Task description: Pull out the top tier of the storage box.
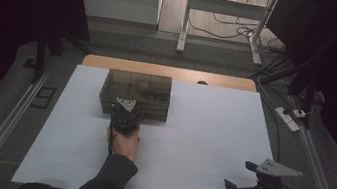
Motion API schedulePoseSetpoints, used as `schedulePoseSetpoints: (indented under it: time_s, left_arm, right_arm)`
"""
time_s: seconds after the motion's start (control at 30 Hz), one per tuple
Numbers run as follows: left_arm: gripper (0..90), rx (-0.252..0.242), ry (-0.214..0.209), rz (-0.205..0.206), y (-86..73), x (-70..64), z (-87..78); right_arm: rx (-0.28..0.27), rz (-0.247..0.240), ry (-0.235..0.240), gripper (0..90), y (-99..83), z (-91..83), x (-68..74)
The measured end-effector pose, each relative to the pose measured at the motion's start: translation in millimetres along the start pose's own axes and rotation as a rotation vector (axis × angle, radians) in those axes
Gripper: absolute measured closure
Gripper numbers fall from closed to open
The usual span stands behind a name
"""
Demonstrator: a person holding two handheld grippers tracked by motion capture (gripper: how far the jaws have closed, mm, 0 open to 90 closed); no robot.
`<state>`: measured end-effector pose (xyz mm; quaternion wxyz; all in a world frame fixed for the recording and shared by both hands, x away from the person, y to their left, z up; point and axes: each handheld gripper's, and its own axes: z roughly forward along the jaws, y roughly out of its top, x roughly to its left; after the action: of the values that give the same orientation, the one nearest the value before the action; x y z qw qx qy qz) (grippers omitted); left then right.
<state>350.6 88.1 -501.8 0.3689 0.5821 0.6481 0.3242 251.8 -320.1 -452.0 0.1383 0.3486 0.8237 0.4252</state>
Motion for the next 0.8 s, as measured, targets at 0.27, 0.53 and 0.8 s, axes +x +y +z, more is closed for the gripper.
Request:
schedulePoseSetpoints:
  time_s: [0.27,0.53,0.8]
  left_arm:
    - [56.8,0.004,0.0,0.007,-0.7,0.0,-1.7]
    - [56.9,0.006,0.016,0.023,-5.5,-2.6,-9.4]
    - [56.9,0.012,0.017,0.027,-10.3,-3.2,-18.7]
  right_arm:
    - [-0.007,0.005,0.004,0.0,-0.2,-0.2,-0.4]
    - [-0.008,0.005,0.006,0.0,-0.2,-0.4,-0.5]
    - [-0.008,0.005,0.008,0.0,-0.1,-0.1,-0.4]
